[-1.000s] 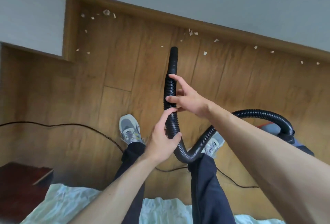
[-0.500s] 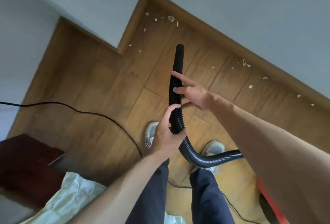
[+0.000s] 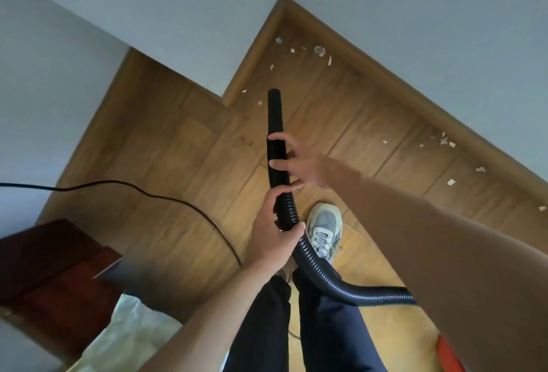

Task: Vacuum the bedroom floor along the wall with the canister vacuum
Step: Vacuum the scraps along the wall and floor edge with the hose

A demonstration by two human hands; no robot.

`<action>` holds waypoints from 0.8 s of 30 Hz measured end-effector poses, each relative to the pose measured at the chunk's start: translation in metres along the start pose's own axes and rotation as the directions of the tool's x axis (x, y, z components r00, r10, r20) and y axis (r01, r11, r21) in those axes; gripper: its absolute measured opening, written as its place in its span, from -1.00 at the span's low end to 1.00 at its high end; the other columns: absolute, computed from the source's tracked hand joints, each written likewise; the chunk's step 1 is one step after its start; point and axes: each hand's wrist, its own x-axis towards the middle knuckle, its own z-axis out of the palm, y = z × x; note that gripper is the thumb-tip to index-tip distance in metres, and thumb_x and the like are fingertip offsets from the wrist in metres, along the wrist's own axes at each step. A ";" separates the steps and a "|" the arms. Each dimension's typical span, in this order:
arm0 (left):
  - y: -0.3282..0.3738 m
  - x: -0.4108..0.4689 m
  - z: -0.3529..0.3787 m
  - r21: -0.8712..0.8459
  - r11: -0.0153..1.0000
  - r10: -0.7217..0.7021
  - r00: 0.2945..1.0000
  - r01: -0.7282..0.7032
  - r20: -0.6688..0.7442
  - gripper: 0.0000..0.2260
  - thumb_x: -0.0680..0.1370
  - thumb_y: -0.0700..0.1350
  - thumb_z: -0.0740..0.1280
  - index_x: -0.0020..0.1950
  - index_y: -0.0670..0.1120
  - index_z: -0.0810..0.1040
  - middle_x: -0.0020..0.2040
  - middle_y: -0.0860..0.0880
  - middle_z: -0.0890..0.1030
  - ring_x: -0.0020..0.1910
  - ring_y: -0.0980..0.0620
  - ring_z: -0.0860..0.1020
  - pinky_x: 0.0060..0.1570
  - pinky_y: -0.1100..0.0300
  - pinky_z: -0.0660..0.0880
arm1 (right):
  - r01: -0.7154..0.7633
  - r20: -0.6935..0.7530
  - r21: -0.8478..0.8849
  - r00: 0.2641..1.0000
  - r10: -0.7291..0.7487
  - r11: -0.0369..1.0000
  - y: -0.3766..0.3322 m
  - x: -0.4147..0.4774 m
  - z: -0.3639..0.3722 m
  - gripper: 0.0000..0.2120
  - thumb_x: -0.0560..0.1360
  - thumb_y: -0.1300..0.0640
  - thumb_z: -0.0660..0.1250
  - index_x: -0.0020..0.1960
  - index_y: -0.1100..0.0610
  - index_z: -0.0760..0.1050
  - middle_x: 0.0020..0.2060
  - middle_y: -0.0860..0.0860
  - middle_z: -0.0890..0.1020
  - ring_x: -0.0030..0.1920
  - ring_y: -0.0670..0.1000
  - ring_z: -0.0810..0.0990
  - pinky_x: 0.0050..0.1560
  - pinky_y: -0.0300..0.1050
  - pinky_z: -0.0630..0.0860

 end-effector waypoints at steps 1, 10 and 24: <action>0.001 0.003 0.000 0.004 1.000 -0.002 1.000 0.002 0.007 -0.48 0.42 -0.33 0.42 0.17 0.24 0.47 0.09 0.35 0.52 0.13 0.20 0.53 0.17 0.03 0.58 | -0.025 -0.005 0.001 1.000 0.025 1.000 0.000 0.003 -0.003 -0.50 0.60 0.22 0.31 0.44 -0.15 0.29 0.04 0.04 0.57 -0.06 0.01 0.65 -0.10 0.07 0.68; 0.006 0.037 -0.011 -0.089 0.984 -0.147 0.985 0.156 0.094 -0.49 0.39 -0.27 0.49 0.12 0.29 0.50 0.08 -0.03 0.58 0.12 -0.10 0.59 0.06 -0.12 0.62 | -0.135 0.011 0.075 0.991 0.135 0.988 0.004 0.031 -0.019 -0.45 0.59 0.25 0.30 0.48 -0.16 0.28 0.16 0.05 0.55 -0.02 0.00 0.62 -0.18 -0.11 0.59; -0.006 0.081 -0.039 -0.274 0.904 -0.290 0.942 0.328 0.170 -0.57 0.47 -0.41 0.41 0.15 0.07 0.51 0.16 -0.27 0.54 0.15 -0.23 0.59 -0.27 0.14 0.62 | -0.164 0.043 -0.003 0.985 0.164 0.986 0.007 0.103 0.004 -0.65 0.64 0.12 0.22 0.27 -0.31 0.42 0.13 -0.03 0.55 0.15 0.02 0.58 0.08 0.14 0.64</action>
